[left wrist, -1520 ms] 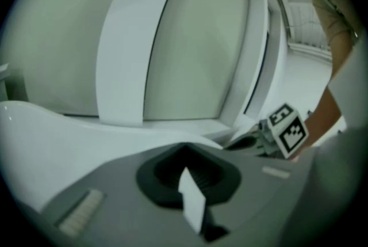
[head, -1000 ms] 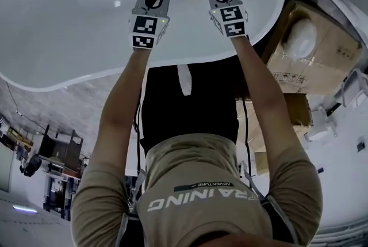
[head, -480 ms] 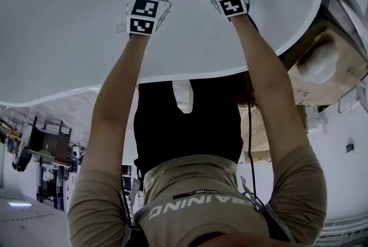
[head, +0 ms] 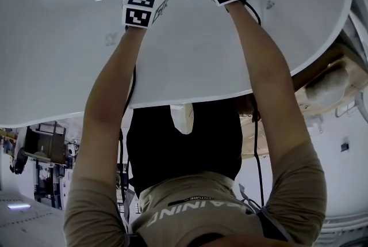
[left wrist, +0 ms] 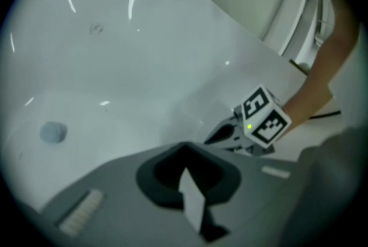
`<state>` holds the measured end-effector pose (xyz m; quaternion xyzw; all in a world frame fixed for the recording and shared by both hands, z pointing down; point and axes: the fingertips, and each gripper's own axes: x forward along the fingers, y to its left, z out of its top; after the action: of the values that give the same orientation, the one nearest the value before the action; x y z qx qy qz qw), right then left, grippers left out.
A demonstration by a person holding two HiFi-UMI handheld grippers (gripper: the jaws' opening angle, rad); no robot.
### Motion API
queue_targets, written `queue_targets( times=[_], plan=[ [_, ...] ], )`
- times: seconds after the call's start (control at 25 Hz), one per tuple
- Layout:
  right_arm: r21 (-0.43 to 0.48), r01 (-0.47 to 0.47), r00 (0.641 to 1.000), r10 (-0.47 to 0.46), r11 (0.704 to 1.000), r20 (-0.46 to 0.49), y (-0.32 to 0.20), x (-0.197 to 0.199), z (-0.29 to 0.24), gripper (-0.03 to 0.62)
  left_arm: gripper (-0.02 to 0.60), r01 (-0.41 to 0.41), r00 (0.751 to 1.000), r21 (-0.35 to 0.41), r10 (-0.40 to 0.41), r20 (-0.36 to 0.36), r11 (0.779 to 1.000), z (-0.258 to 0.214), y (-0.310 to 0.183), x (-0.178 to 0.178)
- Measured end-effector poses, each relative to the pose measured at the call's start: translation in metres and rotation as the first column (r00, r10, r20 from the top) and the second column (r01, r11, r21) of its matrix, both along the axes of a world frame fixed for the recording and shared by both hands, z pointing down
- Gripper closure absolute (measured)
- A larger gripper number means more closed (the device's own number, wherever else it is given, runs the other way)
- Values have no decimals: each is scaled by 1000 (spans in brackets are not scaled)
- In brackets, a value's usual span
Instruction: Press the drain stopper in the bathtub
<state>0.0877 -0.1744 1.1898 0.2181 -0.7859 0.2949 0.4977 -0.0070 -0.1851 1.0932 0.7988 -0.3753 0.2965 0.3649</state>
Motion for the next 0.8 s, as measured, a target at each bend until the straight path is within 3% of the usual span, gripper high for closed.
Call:
queue_targets(
  times=[0.28, 0.56, 0.8],
  plan=[
    [-35, -30, 995, 26, 999, -96, -6, -3, 50, 585, 580, 15, 1000, -39, -15, 8, 999, 32, 2, -13],
    [-46, -45, 992, 39, 998, -124, -4, -3, 58, 585, 580, 11, 1000, -65, -10, 5, 998, 50, 1, -13],
    [-58, -7, 984, -3, 998, -175, -6, -5, 57, 585, 580, 21, 1000, -73, -22, -17, 997, 53, 3, -8]
  ],
)
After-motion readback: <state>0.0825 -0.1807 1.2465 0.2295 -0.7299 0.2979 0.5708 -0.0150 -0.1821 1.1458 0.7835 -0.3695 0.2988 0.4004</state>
